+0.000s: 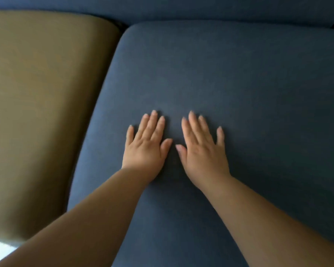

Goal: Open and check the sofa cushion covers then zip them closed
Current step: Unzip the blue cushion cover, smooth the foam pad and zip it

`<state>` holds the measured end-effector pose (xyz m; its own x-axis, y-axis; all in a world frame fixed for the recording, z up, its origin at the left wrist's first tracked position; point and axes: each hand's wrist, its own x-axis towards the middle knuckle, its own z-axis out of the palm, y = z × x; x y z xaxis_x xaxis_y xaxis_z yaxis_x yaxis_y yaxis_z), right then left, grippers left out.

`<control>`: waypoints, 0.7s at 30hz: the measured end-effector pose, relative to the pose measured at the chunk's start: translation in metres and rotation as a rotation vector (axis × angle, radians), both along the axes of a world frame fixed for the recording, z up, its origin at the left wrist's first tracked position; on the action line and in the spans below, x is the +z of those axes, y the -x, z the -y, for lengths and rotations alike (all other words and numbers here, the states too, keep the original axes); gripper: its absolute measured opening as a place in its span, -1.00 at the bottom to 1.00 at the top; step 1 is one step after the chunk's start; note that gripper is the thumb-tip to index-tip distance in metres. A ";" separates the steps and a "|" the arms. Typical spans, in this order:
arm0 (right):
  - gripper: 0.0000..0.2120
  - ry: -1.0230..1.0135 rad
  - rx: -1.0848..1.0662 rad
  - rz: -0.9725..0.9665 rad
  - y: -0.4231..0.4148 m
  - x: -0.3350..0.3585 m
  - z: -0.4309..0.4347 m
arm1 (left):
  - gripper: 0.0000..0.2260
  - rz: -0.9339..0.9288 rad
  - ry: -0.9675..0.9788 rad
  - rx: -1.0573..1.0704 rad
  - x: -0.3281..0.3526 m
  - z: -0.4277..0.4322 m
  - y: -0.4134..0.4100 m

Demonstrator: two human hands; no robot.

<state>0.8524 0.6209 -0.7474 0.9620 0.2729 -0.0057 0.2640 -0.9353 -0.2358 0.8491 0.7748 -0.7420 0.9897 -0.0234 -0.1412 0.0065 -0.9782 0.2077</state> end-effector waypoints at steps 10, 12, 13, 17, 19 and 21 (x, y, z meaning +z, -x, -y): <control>-0.36 0.082 0.125 -0.015 0.025 -0.004 -0.089 | -0.41 -0.006 0.022 0.254 -0.013 -0.090 0.045; -0.36 0.175 0.133 -0.060 0.024 -0.018 -0.094 | -0.40 -0.055 0.021 0.261 -0.025 -0.097 0.049; -0.36 0.195 0.125 -0.062 0.022 -0.019 -0.092 | -0.41 -0.056 0.034 0.254 -0.027 -0.095 0.046; -0.36 0.224 0.120 -0.038 0.023 -0.020 -0.093 | -0.42 -0.038 0.048 0.248 -0.027 -0.095 0.047; -0.36 0.234 0.118 -0.034 0.024 -0.022 -0.095 | -0.42 -0.055 0.056 0.244 -0.028 -0.095 0.046; -0.36 0.228 0.113 -0.016 0.023 -0.024 -0.095 | -0.43 -0.051 0.060 0.238 -0.029 -0.094 0.047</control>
<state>0.8296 0.7158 -0.7714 0.9250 0.3683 -0.0939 0.3674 -0.9297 -0.0273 0.8024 0.8691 -0.7706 0.9599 0.2000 -0.1962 0.2475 -0.9337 0.2588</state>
